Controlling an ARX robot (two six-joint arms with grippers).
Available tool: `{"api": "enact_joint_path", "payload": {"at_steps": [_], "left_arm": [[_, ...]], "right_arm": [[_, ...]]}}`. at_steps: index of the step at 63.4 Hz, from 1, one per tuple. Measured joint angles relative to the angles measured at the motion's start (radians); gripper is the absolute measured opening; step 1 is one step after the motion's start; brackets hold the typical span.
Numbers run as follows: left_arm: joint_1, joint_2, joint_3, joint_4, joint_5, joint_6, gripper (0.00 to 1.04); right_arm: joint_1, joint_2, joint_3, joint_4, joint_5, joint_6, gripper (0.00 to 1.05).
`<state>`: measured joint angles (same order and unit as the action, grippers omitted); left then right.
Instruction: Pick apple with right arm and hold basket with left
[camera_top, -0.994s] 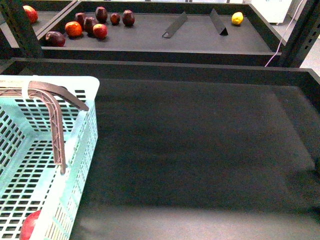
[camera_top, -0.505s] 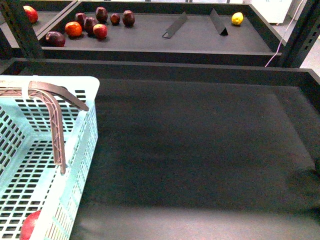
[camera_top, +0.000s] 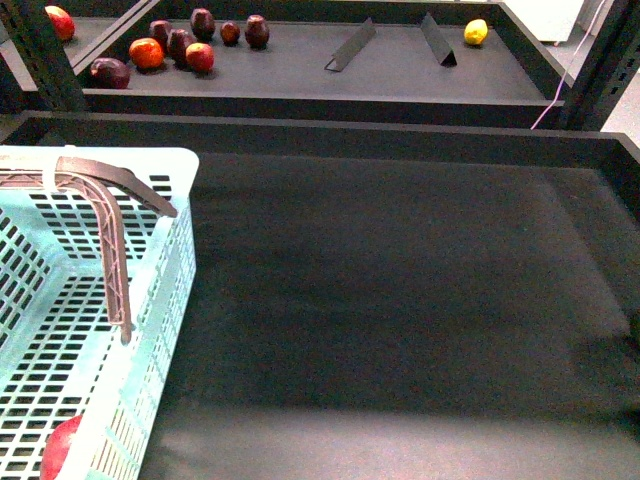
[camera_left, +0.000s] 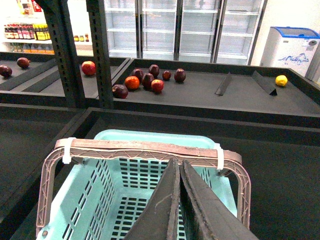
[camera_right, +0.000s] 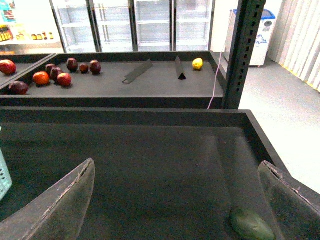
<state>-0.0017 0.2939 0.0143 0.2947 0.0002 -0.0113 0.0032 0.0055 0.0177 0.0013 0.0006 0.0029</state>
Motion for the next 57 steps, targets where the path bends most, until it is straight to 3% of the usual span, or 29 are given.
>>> {"api": "enact_joint_path", "payload": {"at_steps": [25, 31, 57], "left_arm": [[0.000, -0.116, 0.000, -0.116, 0.000, 0.000, 0.03], [0.000, -0.246, 0.000, -0.277, 0.000, 0.000, 0.03], [0.000, -0.288, 0.000, -0.293, 0.000, 0.000, 0.03]], "right_arm": [[0.000, 0.000, 0.000, 0.000, 0.000, 0.000, 0.96], [0.000, 0.000, 0.000, 0.000, 0.000, 0.000, 0.96], [0.000, 0.000, 0.000, 0.000, 0.000, 0.000, 0.96]]}}
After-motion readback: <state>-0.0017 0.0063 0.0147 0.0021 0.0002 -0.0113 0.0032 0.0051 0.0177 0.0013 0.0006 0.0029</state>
